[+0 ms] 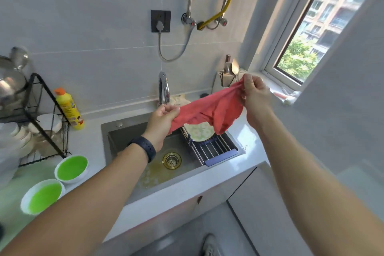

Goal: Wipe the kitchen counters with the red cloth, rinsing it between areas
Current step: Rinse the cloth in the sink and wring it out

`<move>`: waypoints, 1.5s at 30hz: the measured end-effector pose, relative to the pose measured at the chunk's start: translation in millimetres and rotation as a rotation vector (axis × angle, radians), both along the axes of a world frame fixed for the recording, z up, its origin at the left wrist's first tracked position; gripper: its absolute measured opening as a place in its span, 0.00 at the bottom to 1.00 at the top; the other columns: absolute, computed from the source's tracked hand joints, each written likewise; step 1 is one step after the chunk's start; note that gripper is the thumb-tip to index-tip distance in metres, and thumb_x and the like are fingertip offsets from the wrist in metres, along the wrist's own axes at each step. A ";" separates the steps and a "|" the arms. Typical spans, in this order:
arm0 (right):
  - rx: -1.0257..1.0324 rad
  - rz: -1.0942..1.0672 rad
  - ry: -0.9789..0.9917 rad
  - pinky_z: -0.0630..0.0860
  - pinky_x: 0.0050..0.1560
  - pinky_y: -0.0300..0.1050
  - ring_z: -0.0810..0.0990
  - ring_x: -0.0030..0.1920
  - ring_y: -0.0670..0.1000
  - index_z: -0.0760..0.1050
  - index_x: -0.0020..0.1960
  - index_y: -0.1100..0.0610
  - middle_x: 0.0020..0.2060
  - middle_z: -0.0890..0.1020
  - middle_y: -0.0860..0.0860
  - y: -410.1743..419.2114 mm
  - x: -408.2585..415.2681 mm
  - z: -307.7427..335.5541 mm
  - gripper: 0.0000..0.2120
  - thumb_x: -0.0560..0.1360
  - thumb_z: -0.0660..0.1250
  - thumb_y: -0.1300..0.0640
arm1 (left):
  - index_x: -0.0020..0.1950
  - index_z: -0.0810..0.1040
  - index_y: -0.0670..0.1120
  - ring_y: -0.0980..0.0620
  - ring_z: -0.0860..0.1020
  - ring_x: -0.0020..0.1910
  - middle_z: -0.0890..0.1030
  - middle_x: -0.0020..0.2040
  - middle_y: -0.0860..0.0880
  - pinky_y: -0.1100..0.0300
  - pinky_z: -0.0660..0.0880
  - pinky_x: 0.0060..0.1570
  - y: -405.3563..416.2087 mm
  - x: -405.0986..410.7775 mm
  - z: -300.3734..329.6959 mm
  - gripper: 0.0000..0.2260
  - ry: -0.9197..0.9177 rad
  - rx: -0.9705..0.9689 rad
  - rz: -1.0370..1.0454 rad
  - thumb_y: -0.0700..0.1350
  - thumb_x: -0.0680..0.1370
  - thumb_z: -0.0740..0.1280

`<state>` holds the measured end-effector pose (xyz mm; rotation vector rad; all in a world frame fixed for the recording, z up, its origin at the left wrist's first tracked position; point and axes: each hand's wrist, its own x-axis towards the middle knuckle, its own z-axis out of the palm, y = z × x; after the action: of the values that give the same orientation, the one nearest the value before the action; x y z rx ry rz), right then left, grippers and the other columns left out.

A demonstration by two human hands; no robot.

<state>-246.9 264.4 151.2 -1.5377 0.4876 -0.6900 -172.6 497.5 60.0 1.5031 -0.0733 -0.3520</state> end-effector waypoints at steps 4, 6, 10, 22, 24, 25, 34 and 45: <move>-0.106 -0.051 0.058 0.80 0.58 0.62 0.78 0.44 0.54 0.80 0.38 0.44 0.40 0.80 0.51 -13.2 -37.8 5.7 0.13 0.80 0.68 0.43 | 0.51 0.82 0.52 0.49 0.80 0.49 0.83 0.56 0.43 0.57 0.74 0.43 -20.5 -20.6 -2.0 0.03 -0.038 0.047 -0.091 0.49 0.79 0.73; -0.117 -0.127 0.076 0.80 0.60 0.66 0.80 0.45 0.53 0.81 0.37 0.41 0.37 0.81 0.47 -21.5 -53.9 14.6 0.13 0.79 0.67 0.41 | 0.52 0.82 0.53 0.50 0.80 0.48 0.83 0.55 0.44 0.58 0.75 0.41 -30.0 -32.6 3.9 0.03 -0.073 0.061 -0.172 0.48 0.79 0.72; -0.145 -0.142 0.052 0.77 0.46 0.55 0.77 0.38 0.52 0.82 0.38 0.46 0.31 0.79 0.45 -38.2 -85.7 28.0 0.13 0.79 0.69 0.43 | 0.61 0.80 0.57 0.50 0.77 0.59 0.75 0.62 0.49 0.54 0.79 0.56 -55.6 -52.6 16.4 0.13 -0.282 0.227 -0.462 0.53 0.77 0.73; -0.082 0.187 0.153 0.83 0.50 0.56 0.81 0.43 0.57 0.74 0.49 0.58 0.38 0.77 0.55 -89.6 -214.9 45.6 0.08 0.84 0.65 0.54 | 0.66 0.80 0.48 0.53 0.81 0.59 0.84 0.59 0.48 0.54 0.79 0.60 -193.1 -144.3 81.5 0.15 -0.555 0.137 -0.921 0.45 0.80 0.73; -0.071 0.146 0.158 0.82 0.44 0.49 0.82 0.40 0.52 0.74 0.47 0.57 0.36 0.77 0.52 -103.8 -241.0 38.9 0.09 0.84 0.65 0.54 | 0.58 0.83 0.43 0.52 0.83 0.52 0.85 0.54 0.44 0.53 0.80 0.58 -209.8 -166.5 74.2 0.10 -0.509 0.076 -0.928 0.45 0.79 0.73; -0.061 0.116 0.161 0.81 0.42 0.47 0.82 0.38 0.51 0.75 0.46 0.56 0.36 0.77 0.51 -111.5 -254.3 35.1 0.09 0.84 0.64 0.55 | 0.56 0.83 0.43 0.51 0.83 0.51 0.85 0.53 0.43 0.51 0.80 0.58 -217.2 -177.8 71.3 0.10 -0.492 0.059 -0.931 0.47 0.79 0.74; -0.041 -0.062 0.390 0.71 0.33 0.43 0.76 0.32 0.47 0.78 0.47 0.57 0.37 0.78 0.51 -167.2 -371.6 -17.0 0.05 0.81 0.69 0.56 | 0.58 0.77 0.44 0.47 0.81 0.45 0.81 0.46 0.45 0.46 0.82 0.51 -277.2 -265.7 72.5 0.09 -0.175 -0.146 -0.727 0.48 0.86 0.62; -0.320 -0.117 0.389 0.80 0.45 0.48 0.86 0.33 0.52 0.83 0.48 0.51 0.45 0.86 0.53 -172.7 -431.9 -47.9 0.09 0.82 0.68 0.48 | 0.57 0.78 0.45 0.47 0.82 0.48 0.82 0.48 0.44 0.51 0.80 0.53 -325.8 -358.2 60.6 0.10 -0.005 -0.199 -0.710 0.48 0.87 0.59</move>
<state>-678.8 91.7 103.3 -1.9721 0.7924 -0.5769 -530.7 171.7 120.6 1.2416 -0.6369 -0.8806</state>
